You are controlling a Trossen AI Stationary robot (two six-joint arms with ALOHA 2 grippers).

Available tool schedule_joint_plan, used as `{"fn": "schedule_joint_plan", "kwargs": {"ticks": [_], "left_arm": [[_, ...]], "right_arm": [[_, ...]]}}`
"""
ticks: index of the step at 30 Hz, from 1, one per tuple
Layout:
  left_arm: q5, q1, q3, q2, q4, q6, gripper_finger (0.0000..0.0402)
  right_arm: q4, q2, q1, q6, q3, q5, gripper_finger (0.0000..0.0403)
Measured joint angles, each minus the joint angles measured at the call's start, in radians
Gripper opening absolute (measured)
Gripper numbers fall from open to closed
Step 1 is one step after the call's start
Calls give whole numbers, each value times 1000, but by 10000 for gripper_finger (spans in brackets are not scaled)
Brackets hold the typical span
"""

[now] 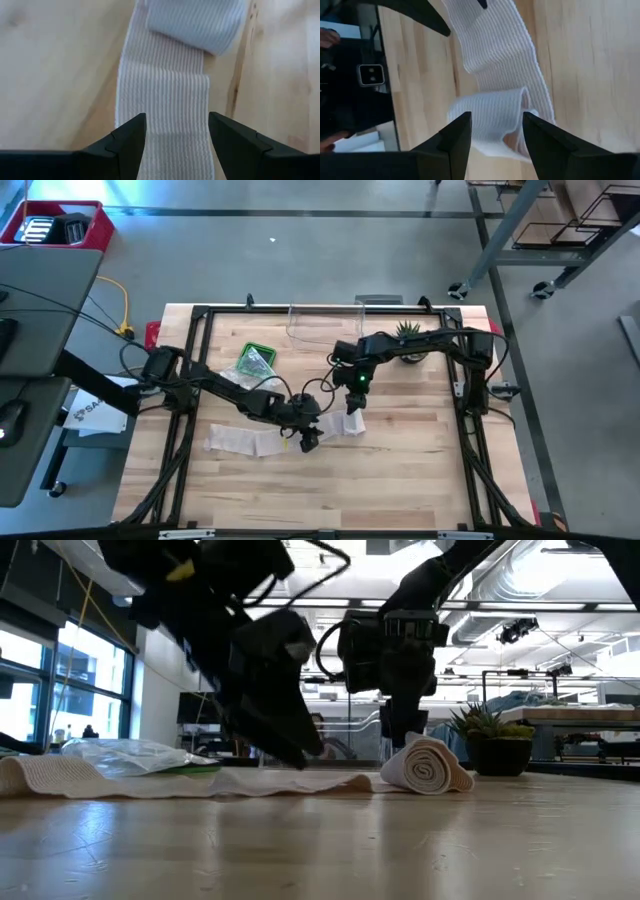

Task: Roll bandage
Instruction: Roll the bandage

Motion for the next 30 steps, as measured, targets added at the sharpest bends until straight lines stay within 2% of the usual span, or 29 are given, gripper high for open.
{"fn": "schedule_joint_plan", "kwargs": {"ticks": [3, 12, 19, 23, 30], "left_arm": [[0, 0, 0, 21, 18, -38, 211], [-48, 0, 1, 32, 40, -70, 211], [-51, 2, 1, 42, 21, -56, 211], [-49, -1, 1, 39, 31, -112, 211], [-52, -18, 1, 56, 53, -114, 211]], "right_arm": [[9, 0, 1, -5, -11, 42, 169], [30, 30, 34, -40, -21, 21, 169], [43, 59, 48, -15, -14, 21, 169], [21, 50, 40, 10, -14, -1, 169], [-9, 42, 57, -5, -12, 4, 169]]}}
